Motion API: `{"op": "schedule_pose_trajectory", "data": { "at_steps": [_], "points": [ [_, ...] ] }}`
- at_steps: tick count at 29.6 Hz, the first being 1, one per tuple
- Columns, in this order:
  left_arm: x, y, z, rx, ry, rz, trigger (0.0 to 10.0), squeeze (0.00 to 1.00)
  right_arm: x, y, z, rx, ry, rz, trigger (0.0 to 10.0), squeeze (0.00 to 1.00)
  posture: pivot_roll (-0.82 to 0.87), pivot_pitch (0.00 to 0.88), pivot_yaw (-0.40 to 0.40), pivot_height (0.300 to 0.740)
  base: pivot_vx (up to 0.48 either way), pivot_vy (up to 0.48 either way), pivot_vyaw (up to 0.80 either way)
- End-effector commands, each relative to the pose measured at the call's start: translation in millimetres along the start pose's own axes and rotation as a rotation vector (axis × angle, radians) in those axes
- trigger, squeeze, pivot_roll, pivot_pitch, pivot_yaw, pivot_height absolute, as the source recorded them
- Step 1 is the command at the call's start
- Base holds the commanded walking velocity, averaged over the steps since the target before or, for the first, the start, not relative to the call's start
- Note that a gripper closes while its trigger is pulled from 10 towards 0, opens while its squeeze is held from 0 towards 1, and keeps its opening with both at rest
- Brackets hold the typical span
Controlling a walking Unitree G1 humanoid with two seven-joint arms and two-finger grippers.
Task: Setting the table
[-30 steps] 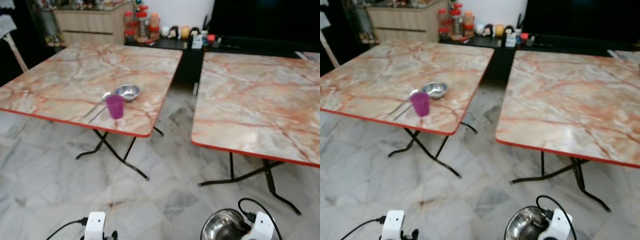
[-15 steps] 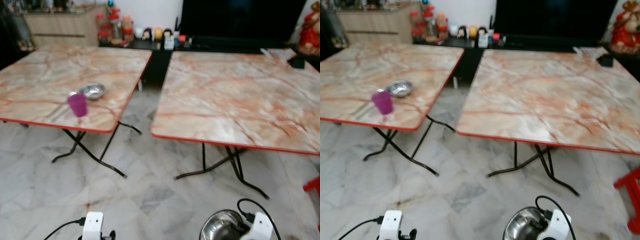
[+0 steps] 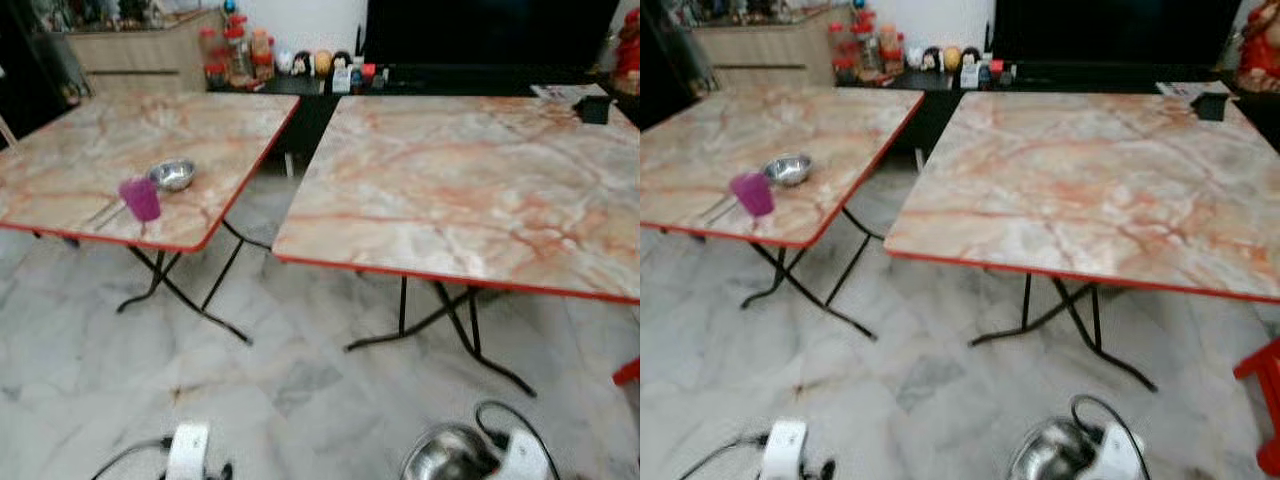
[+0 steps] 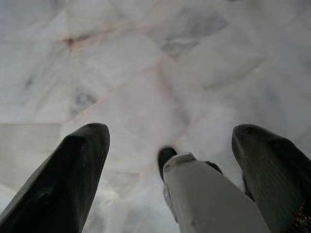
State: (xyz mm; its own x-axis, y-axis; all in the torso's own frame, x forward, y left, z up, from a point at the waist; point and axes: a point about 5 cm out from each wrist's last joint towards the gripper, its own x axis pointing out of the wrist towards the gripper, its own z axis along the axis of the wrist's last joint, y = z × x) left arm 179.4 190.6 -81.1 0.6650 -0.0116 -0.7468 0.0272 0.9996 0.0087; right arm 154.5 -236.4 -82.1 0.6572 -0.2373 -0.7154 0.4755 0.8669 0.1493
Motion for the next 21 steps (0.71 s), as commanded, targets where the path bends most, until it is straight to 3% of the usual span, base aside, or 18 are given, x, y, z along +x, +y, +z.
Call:
{"op": "schedule_pose_trajectory", "data": {
  "at_steps": [1,6,12,21],
  "points": [
    [-1.3,10.0,-0.3,0.011,0.008,0.023,10.0,0.0,2.6,10.7,4.0,0.013,-0.018,0.024,10.0,0.0,-0.07,0.0,0.009,0.74,0.0,0.0,0.0],
    [-1.6,11.1,-0.7,0.001,0.009,0.031,10.0,0.0,2.9,11.8,3.8,0.015,-0.013,0.027,10.0,0.0,-0.07,0.0,0.006,0.74,0.0,0.0,0.0],
    [-2.7,14.3,-2.3,-0.019,0.009,0.043,10.0,0.0,3.2,11.5,5.1,0.024,-0.018,0.024,10.0,0.0,-0.07,0.0,0.006,0.74,0.0,0.0,-0.73],
    [-2.8,14.0,-3.1,-0.019,0.012,0.043,10.0,0.0,3.4,12.5,5.4,0.007,-0.019,0.031,10.0,0.0,-0.06,0.0,0.0,0.74,0.0,0.0,0.0]
  ]
}}
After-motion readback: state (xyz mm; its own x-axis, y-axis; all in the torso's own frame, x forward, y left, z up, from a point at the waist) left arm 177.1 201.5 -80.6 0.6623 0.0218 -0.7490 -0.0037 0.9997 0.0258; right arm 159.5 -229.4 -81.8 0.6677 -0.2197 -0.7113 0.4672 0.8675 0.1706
